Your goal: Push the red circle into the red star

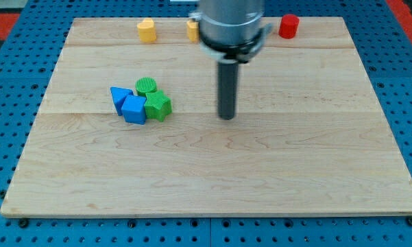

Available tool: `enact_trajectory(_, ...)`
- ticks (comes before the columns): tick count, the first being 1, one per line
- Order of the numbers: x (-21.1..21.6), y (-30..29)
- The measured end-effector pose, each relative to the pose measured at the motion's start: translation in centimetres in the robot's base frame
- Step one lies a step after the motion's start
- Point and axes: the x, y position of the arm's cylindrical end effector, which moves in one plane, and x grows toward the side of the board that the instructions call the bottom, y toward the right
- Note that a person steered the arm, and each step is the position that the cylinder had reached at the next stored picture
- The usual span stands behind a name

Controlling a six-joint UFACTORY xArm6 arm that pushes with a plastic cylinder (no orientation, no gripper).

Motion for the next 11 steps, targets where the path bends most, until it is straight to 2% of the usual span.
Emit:
enact_trajectory(2,-4.1,23.0)
enact_trajectory(3,-6.6,29.1)
enact_trajectory(5,-9.6,29.2)
enact_trajectory(7,-14.8,29.1)
enact_trajectory(8,-19.4,25.4)
enact_trajectory(9,-22.0,20.2)
enact_trajectory(10,-21.5,13.1)
enact_trajectory(11,-21.5,9.1)
